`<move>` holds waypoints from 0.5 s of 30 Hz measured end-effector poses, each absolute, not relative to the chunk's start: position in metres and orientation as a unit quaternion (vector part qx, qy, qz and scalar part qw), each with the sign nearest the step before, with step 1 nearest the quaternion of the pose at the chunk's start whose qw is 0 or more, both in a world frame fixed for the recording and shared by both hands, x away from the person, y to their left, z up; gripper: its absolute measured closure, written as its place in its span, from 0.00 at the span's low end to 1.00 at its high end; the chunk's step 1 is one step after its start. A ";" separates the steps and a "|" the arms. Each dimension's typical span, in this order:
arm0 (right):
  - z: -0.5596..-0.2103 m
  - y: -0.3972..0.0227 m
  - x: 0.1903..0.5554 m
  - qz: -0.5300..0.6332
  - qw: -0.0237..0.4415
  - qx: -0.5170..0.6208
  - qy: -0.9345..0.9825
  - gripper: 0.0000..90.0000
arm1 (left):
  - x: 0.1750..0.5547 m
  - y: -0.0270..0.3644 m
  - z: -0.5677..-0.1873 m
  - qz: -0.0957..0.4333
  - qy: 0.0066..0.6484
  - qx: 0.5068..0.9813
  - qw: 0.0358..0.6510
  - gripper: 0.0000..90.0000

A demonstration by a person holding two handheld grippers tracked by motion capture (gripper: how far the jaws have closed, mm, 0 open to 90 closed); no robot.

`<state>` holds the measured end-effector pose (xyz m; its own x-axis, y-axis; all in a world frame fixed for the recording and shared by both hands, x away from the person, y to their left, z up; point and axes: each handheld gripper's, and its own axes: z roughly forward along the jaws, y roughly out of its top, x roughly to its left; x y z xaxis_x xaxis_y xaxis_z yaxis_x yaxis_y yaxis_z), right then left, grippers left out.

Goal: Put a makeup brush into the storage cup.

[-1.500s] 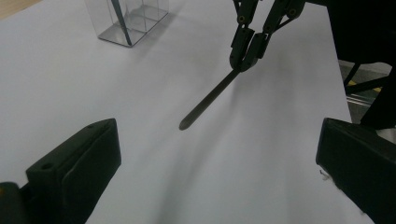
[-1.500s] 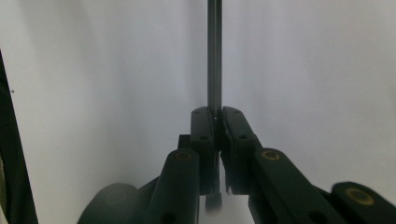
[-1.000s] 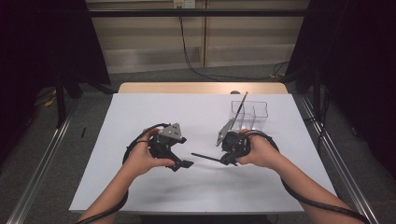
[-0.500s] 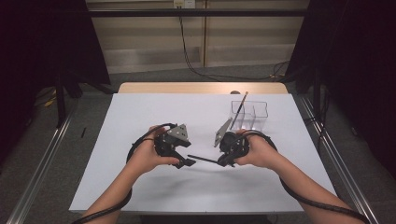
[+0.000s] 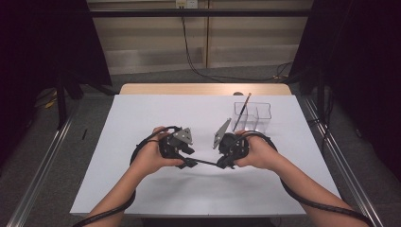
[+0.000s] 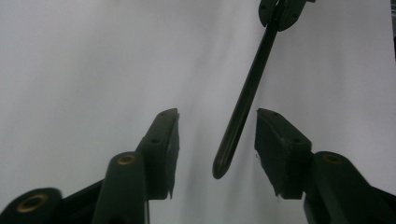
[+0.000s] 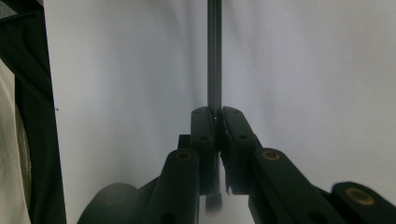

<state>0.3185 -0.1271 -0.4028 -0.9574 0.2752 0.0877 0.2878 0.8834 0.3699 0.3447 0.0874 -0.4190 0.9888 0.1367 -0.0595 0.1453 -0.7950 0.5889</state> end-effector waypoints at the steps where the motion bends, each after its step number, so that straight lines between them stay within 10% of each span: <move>1: -0.403 -0.127 0.318 -0.193 0.017 -0.147 -0.970 0.94 | 0.345 0.086 -0.419 -0.005 0.071 0.948 0.311 0.60; 15: -0.402 -0.129 0.321 -0.197 0.010 -0.137 -0.971 0.93 | 0.343 0.080 -0.420 -0.009 0.051 0.955 0.292 0.84</move>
